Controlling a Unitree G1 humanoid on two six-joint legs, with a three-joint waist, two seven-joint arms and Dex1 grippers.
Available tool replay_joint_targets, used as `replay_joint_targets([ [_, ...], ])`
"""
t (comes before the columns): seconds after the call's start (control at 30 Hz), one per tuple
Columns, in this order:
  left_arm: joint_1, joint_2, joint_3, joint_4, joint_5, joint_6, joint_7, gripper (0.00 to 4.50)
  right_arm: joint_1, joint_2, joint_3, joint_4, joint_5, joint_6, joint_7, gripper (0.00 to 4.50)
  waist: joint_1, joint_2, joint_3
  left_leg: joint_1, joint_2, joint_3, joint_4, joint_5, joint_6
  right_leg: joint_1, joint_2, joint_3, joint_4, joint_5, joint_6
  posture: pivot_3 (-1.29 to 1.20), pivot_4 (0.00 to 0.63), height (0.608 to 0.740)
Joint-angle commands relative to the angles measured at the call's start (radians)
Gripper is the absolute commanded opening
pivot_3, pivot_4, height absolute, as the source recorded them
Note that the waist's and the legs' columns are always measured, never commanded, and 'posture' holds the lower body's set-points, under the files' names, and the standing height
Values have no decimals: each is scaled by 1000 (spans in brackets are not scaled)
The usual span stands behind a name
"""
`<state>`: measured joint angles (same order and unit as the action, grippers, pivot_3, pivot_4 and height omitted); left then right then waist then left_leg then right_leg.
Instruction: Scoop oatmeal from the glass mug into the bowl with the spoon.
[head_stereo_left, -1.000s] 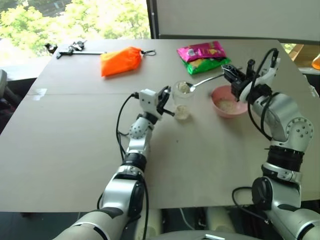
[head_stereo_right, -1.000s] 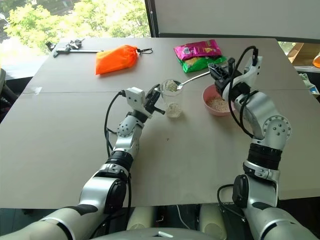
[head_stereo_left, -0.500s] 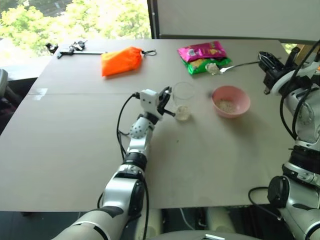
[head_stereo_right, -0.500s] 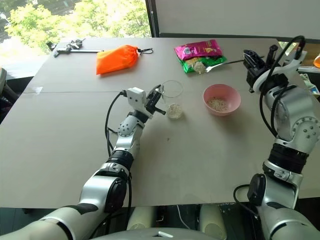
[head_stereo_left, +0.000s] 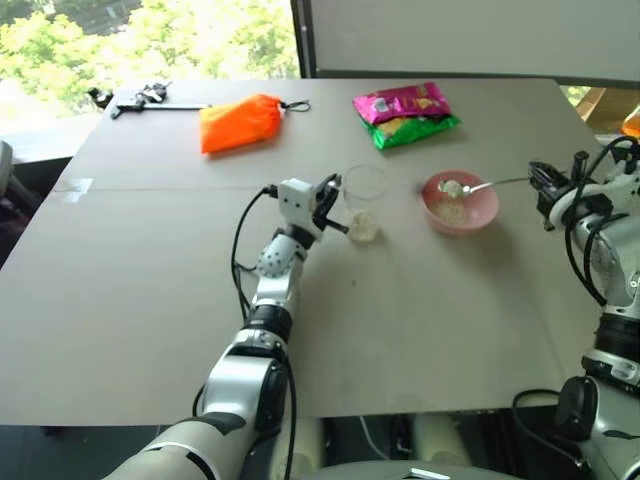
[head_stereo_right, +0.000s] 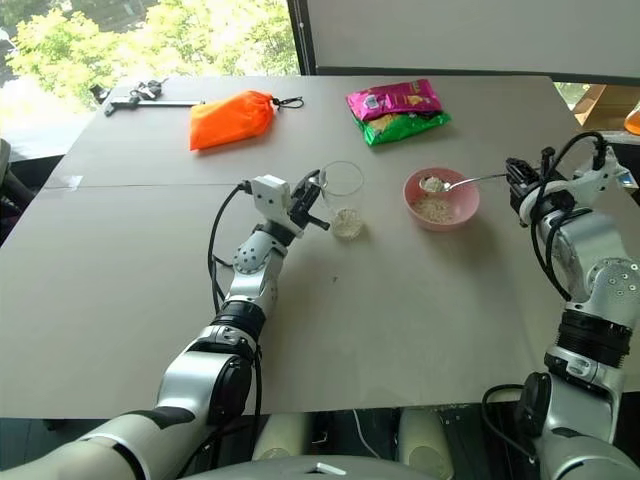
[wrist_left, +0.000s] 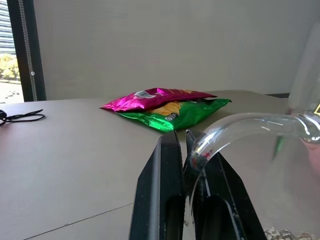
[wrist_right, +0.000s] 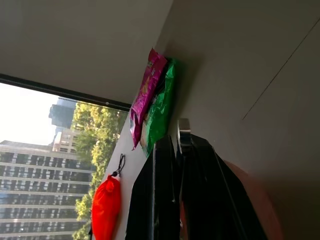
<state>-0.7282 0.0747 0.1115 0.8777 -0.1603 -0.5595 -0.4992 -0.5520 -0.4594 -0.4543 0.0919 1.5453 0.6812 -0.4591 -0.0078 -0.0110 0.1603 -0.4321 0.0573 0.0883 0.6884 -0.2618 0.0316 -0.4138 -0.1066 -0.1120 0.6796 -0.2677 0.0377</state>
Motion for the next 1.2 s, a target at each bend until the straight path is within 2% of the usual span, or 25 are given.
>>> replay_joint_targets([
  [0.03, 2, 1, 8, -38, -12, -27, 6, 57, -18, -68, 80, -27, -194, 16, 125, 0, 0, 0, 0, 0, 0, 0, 0, 0, 0, 0, 0, 0, 0, 0, 0, 0, 150, 696],
  [0.17, 5, -1, 9, -47, -13, -27, 13, 57, -51, -147, 203, -71, -444, -14, 282, 0, 0, 0, 0, 0, 0, 0, 0, 0, 0, 0, 0, 0, 0, 0, 0, 0, 150, 696],
  [0.27, 9, -1, 12, -57, -16, -24, 16, 57, -81, -177, 263, -131, -557, -20, 389, 0, 0, 0, 0, 0, 0, 0, 0, 0, 0, 0, 0, 0, 0, 0, 0, 0, 150, 696],
  [0.47, 9, 2, 15, -62, -18, -21, 23, 57, -109, -330, 491, -308, -848, -56, 710, 0, 0, 0, 0, 0, 0, 0, 0, 0, 0, -1, 0, 0, -1, 0, 0, 0, 150, 696],
  [0.57, 11, 1, 13, -63, -16, -22, 24, 57, -113, -380, 556, -348, -970, -75, 805, 0, 2, 0, 1, 0, 0, -1, 0, 0, 0, 0, 0, 0, -1, 0, 0, 0, 150, 696],
  [0.67, 15, 0, 12, -64, -15, -24, 24, 57, -108, -387, 557, -342, -1040, -87, 849, 0, 7, 0, 1, 0, 0, 0, 0, 0, 0, 0, 0, -1, -1, 0, 0, 0, 150, 696],
  [0.73, 16, 0, 11, -65, -15, -24, 24, 57, -101, -350, 502, -310, -1037, -73, 833, 0, 9, -1, 1, 0, 0, 0, 1, 0, 0, 0, 0, -1, -1, 0, 0, 0, 150, 696],
  [0.9, 18, 0, 11, -66, -14, -23, 25, 57, -125, -175, 245, -183, -909, 36, 685, 0, 20, -1, 1, 0, 0, 0, 1, 0, 0, 0, 0, -1, 0, 0, 0, 0, 150, 696],
  [1.07, 22, 1, 10, -70, -14, -19, 24, 57, -221, 5, -56, -88, -656, 138, 457, 0, 22, -1, 1, 0, 0, 0, 1, 0, 0, 0, 0, -1, 0, 0, 0, 0, 150, 696],
  [1.2, 25, 3, 10, -73, -13, -16, 24, 57, -319, 110, -159, -108, -400, 216, 325, 0, 17, 0, 1, 0, 0, 0, 1, 0, 0, 0, 0, -1, 1, 0, 0, 0, 150, 696],
])
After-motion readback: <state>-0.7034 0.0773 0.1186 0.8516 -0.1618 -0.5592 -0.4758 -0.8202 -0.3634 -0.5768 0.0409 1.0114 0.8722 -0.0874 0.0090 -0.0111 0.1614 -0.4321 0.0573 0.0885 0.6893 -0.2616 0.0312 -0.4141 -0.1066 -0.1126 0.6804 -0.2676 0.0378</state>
